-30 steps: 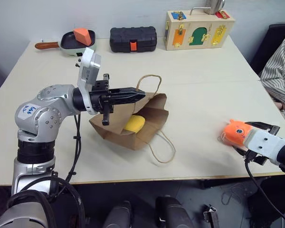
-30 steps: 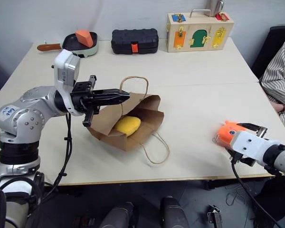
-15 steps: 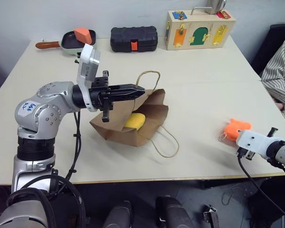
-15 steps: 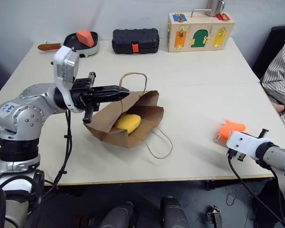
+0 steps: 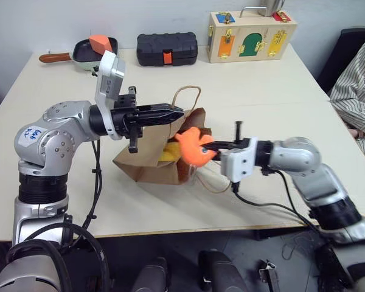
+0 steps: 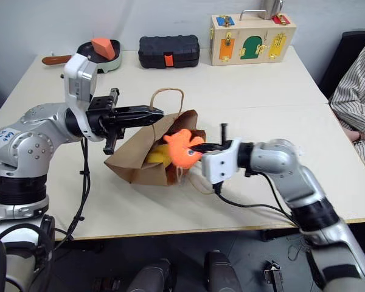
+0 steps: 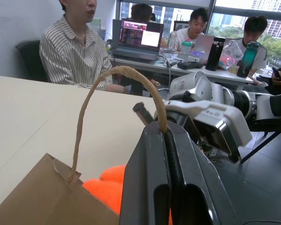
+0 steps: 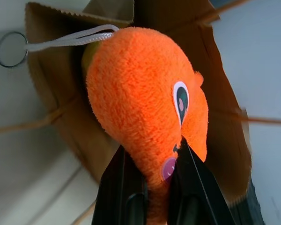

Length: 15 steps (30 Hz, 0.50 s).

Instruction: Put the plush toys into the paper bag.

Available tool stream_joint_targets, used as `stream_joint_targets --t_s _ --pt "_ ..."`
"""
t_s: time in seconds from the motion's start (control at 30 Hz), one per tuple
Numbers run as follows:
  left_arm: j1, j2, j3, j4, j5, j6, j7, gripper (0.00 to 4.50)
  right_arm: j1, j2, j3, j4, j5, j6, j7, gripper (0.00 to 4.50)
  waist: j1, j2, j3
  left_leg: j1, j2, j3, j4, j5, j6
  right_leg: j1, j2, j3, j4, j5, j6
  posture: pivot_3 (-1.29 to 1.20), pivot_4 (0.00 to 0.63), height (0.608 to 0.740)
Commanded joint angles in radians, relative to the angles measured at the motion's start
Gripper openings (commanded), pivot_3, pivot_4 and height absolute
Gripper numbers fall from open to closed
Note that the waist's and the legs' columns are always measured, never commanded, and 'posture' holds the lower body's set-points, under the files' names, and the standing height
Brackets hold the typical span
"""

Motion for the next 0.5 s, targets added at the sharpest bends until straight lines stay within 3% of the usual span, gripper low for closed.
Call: stream_joint_targets --t_s 0.03,0.37,0.5 --pt "-0.018 0.006 0.024 -0.028 -0.021 0.002 -0.001 0.0 -0.101 0.073 0.057 0.101 -0.037 -0.063 0.007 0.09 -0.008 0.0 0.0 0.0 0.0 0.0 0.0 0.0 0.0 0.0 0.0 -0.001 0.0 0.0 0.0 0.0 0.15 0.74" --pt "0.019 0.002 0.03 -0.073 -0.045 0.024 0.019 0.0 -0.309 0.297 0.171 0.558 -0.183 -0.169 -0.08 0.09 -0.04 0.0 0.0 0.001 0.0 -0.001 0.001 0.001 -0.001 -0.001 0.0 -0.002 0.007 0.0 0.0 0.0 0.15 0.74" --pt "0.029 0.003 0.032 -0.081 -0.045 0.024 0.024 0.0 -0.333 0.352 0.147 0.63 -0.189 -0.157 -0.148 1.39 -0.047 0.0 0.0 0.001 0.001 -0.002 0.001 0.001 -0.001 -0.002 0.0 -0.003 0.007 0.0 0.0 0.0 0.15 0.74"
